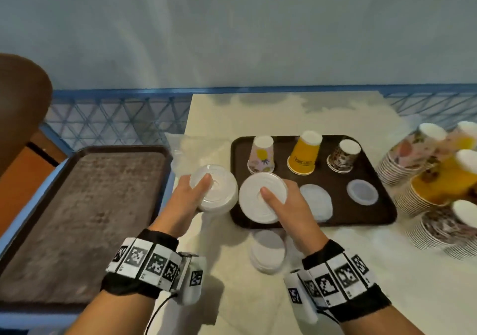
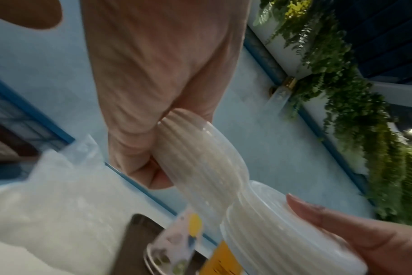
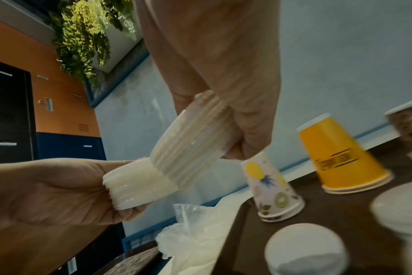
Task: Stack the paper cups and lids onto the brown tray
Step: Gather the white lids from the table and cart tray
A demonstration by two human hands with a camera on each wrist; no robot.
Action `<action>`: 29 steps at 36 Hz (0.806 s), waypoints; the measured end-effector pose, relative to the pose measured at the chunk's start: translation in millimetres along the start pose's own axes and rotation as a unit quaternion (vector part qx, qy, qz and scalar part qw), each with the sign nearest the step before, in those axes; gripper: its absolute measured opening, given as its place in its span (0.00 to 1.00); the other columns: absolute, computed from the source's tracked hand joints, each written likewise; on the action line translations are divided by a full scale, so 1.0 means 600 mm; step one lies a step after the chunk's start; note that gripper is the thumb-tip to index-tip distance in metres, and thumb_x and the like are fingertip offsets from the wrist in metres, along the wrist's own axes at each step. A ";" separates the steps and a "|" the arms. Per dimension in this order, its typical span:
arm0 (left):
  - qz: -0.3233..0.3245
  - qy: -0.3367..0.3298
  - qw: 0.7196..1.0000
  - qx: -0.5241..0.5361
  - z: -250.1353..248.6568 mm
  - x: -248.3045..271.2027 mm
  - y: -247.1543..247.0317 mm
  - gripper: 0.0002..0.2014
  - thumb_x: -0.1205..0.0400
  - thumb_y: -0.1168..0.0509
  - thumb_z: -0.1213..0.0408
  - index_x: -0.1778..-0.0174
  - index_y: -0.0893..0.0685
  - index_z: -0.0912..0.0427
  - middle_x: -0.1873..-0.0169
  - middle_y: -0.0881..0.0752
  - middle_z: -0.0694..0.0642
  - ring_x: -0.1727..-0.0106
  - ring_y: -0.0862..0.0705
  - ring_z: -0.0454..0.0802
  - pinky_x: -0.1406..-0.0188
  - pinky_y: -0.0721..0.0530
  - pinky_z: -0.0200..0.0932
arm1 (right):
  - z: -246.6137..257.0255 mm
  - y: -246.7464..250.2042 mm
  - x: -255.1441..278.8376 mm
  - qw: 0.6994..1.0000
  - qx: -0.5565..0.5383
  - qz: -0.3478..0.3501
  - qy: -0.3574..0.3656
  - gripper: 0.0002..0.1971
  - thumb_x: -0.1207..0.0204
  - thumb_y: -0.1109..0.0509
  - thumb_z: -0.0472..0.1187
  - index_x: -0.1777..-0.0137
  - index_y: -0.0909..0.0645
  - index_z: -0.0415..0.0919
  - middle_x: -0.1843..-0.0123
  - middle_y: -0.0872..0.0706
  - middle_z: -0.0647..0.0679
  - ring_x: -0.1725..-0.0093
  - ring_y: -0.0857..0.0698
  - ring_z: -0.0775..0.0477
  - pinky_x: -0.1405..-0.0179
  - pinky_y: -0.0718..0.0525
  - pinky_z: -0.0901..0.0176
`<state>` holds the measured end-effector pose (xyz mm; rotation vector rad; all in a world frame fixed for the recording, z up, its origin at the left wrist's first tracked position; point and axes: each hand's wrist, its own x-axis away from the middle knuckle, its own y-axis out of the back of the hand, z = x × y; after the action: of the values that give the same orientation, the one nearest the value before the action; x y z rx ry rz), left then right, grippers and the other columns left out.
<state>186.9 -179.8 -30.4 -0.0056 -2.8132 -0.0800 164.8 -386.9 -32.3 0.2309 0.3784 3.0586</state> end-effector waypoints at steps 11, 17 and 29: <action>0.036 0.018 0.999 -0.010 0.022 0.055 -0.201 0.23 0.18 0.39 0.52 0.31 0.30 0.60 0.38 0.18 0.60 0.40 0.16 0.54 0.54 0.16 0.44 | -0.060 0.187 0.084 0.996 0.008 -0.035 -0.076 0.26 0.24 0.31 0.49 0.29 0.34 0.44 0.40 0.22 0.50 0.49 0.21 0.59 0.56 0.24 0.73; 0.096 0.043 0.994 -0.041 0.020 0.065 -0.252 0.22 0.17 0.39 0.51 0.30 0.31 0.55 0.38 0.20 0.56 0.38 0.19 0.54 0.40 0.18 0.51 | -0.080 0.231 0.128 0.992 0.007 -0.077 -0.103 0.25 0.24 0.32 0.49 0.29 0.33 0.46 0.38 0.22 0.50 0.43 0.22 0.54 0.59 0.23 0.70; 0.244 0.077 0.961 -0.101 0.059 0.089 -0.326 0.15 0.15 0.43 0.55 0.35 0.32 0.57 0.49 0.20 0.49 0.52 0.19 0.42 0.72 0.20 0.31 | -0.131 0.327 0.195 0.984 0.050 -0.041 -0.168 0.24 0.27 0.33 0.55 0.32 0.30 0.52 0.36 0.21 0.52 0.37 0.21 0.50 0.35 0.19 0.48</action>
<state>122.3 -373.3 -57.4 -0.7040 -2.5528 -0.2382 30.6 -587.5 -42.6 0.7043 0.5031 2.8477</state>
